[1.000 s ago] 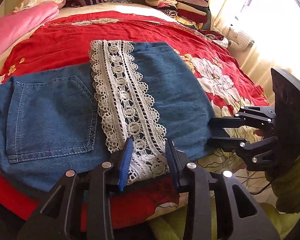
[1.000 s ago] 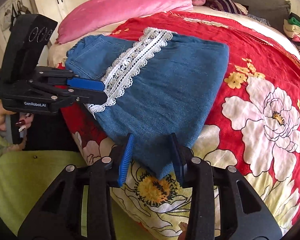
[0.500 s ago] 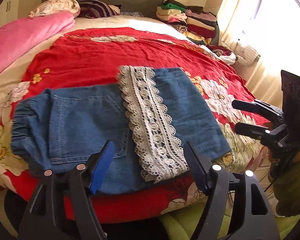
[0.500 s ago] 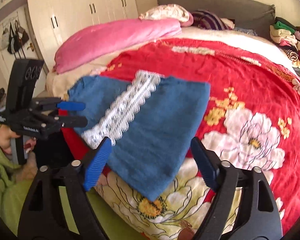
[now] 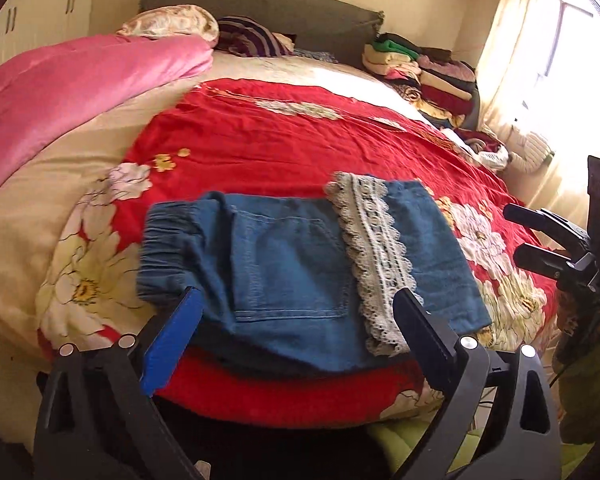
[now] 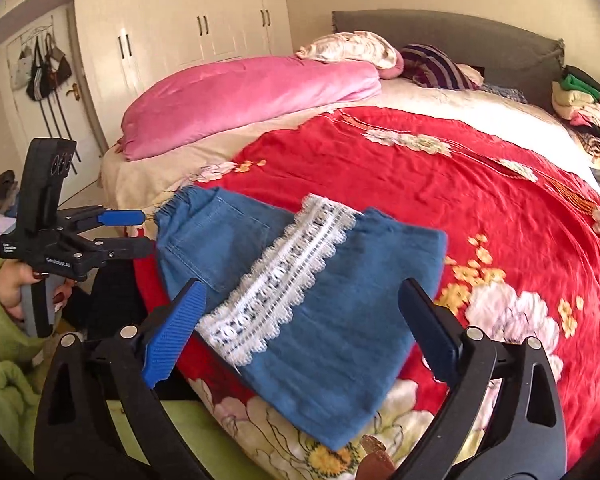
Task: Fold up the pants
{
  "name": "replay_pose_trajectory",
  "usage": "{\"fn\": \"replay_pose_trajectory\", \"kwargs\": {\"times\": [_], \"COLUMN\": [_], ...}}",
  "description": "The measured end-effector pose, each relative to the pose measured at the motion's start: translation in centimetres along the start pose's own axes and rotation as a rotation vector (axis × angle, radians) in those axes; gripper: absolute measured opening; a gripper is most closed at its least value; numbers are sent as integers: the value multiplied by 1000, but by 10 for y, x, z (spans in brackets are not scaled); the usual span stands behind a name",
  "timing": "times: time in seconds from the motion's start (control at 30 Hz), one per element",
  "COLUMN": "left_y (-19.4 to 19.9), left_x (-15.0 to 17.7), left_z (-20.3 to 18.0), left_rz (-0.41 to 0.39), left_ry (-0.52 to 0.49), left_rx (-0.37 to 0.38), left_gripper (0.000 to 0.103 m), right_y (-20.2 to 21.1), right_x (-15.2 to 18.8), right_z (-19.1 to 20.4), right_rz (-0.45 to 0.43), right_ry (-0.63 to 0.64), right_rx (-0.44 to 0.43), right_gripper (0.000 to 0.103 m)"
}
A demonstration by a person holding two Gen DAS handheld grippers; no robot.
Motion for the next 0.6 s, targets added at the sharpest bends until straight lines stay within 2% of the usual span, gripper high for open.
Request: {"fn": "replay_pose_trajectory", "kwargs": {"times": [0.27,0.6], "left_y": [6,-1], "left_x": [11,24], "left_z": [43,77], "left_rz": [18,39], "left_ry": [99,195], "left_rx": [-33,-14], "left_gripper": [96,96], "right_y": [-22,-74], "right_x": [-26,-57], "right_z": [25,57], "right_rz": [8,60], "right_ry": [43,105], "right_rx": [-49,-117], "right_gripper": [93,94]}}
Point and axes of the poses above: each gripper's, at about its wrist camera, not at the fingertips, and y roughly against the way its jaws point, z to its left, x to its underside, the point moved 3 cm from there along -y, roughly the way its jaws point, and after that the axes turned 2 degrees about y, right-handed, at the moved point
